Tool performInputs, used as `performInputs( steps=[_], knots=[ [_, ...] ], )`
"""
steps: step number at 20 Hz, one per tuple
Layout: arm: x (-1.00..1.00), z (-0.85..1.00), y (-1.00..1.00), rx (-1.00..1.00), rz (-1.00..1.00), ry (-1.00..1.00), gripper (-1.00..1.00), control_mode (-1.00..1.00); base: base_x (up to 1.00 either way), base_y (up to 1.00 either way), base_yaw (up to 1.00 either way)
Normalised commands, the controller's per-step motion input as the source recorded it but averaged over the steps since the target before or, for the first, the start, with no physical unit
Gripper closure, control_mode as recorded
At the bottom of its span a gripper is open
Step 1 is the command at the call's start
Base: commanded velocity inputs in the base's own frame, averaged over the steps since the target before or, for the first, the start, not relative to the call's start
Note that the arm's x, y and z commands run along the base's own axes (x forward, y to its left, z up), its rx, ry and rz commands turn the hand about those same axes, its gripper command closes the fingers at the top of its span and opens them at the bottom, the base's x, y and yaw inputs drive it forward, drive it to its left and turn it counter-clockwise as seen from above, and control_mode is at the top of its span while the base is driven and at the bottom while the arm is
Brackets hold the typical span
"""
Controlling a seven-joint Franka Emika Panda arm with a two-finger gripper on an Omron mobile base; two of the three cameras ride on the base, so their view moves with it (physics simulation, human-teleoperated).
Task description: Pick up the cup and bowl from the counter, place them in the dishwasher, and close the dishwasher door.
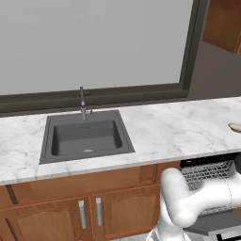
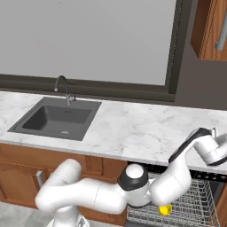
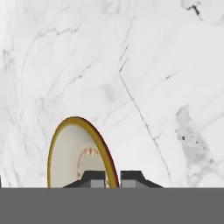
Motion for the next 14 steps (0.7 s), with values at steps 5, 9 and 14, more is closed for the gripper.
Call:
performInputs(
  steps=[5,9,14],
  knots=[
    [-0.76,0.03,0.05,-0.1,0.09,-0.16,1.0,-1.0,0.0,0.0,0.0],
    [-0.72,0.0,0.3,-0.17,0.11,-0.15,1.0,-1.0,0.0,0.0,0.0],
    [-0.69,-0.01,0.47,-0.21,0.11,-0.13,1.0,-1.0,0.0,0.0,0.0]
  ],
)
